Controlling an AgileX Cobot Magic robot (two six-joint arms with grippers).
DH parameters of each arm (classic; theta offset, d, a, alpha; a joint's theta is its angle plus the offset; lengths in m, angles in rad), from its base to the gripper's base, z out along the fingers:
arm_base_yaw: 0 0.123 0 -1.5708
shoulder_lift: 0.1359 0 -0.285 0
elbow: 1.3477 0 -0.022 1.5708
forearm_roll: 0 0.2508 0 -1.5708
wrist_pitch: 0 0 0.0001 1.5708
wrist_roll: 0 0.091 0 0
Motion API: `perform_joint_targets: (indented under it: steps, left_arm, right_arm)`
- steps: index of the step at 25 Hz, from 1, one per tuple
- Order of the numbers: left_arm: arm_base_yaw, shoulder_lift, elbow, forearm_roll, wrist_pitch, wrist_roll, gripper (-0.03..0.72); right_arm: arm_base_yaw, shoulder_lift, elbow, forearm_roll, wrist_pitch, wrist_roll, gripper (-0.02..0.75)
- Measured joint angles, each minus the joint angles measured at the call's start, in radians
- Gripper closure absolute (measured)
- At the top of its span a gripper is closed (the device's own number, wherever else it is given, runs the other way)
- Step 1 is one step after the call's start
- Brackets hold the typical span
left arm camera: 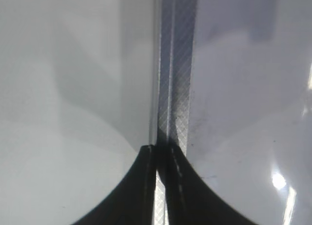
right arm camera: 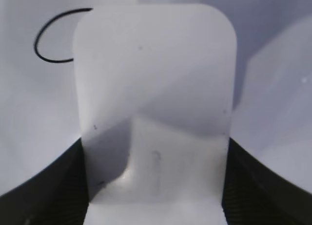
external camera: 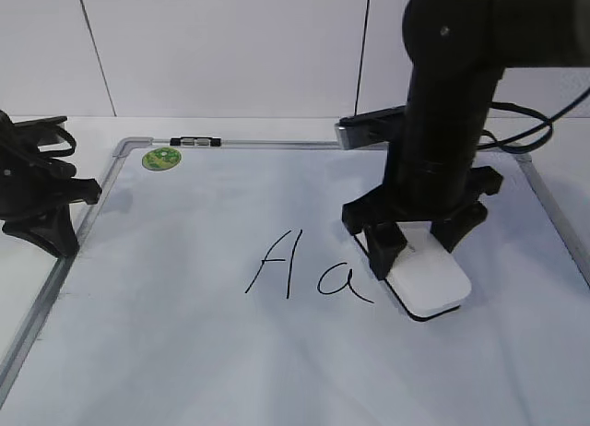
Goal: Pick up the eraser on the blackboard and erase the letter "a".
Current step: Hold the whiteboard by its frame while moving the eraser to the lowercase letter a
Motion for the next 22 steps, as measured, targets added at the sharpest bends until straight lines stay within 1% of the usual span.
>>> perform_joint_targets:
  steps: [3,6,22]
  left_arm:
    - [0.0,0.0,0.0,0.0,0.0,0.0,0.672]
    - [0.0,0.0,0.0,0.0,0.0,0.0,0.672]
    - [0.0,0.0,0.0,0.0,0.0,0.001,0.672]
  right_arm:
    - [0.032,0.038,-0.05,-0.001,0.0,0.0,0.204]
    - [0.041,0.072,-0.069,-0.001,-0.002,0.0,0.204]
    - [0.041,0.138,-0.071,-0.009,-0.006,0.002,0.204]
